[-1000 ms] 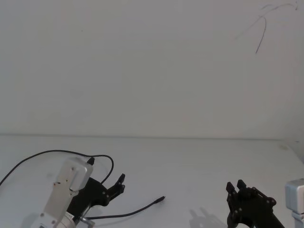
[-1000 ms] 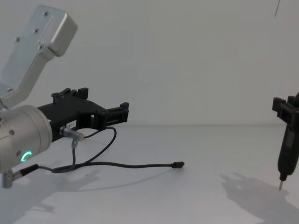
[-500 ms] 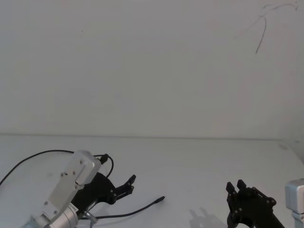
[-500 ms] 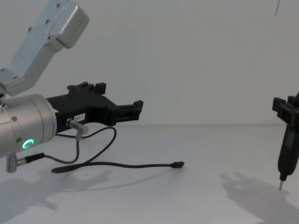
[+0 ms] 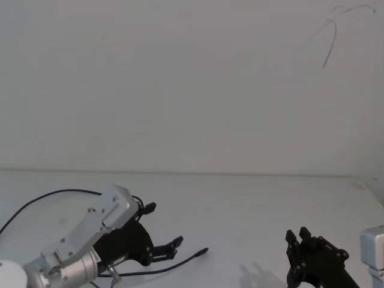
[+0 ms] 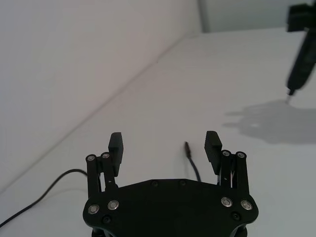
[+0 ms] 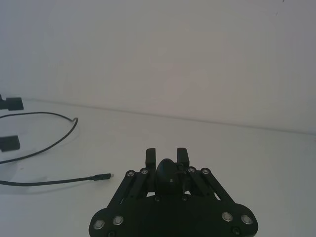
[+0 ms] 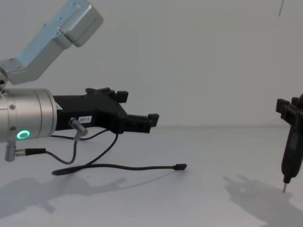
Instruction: Pick up the data cable with the one hand.
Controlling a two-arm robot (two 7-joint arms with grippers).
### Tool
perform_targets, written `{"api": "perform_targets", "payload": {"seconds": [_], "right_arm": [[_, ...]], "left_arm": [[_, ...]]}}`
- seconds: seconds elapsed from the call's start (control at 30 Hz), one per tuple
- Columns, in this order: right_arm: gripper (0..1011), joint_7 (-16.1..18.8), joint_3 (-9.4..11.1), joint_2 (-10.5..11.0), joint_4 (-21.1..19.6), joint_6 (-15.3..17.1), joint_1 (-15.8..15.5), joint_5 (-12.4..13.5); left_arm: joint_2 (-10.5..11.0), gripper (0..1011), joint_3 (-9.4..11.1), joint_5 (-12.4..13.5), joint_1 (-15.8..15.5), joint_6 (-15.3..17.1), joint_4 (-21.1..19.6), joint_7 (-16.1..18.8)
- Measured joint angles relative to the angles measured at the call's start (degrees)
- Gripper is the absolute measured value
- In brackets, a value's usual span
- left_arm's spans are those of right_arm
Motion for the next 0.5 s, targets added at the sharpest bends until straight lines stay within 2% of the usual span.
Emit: {"api": "perform_targets", "payload": {"seconds": [0.3, 0.5], "right_arm": [[251, 0.0, 0.0, 0.0, 0.0, 0.0, 0.0, 0.0], [251, 0.0, 0.0, 0.0, 0.0, 0.0, 0.0, 0.0]], "left_arm": [[2.21, 1001, 2.72, -1.28, -4.87, 3.04, 3.47, -10.52], [3.28, 1001, 4.41, -1.79, -7.32, 4.97, 5.52, -15.56]]}}
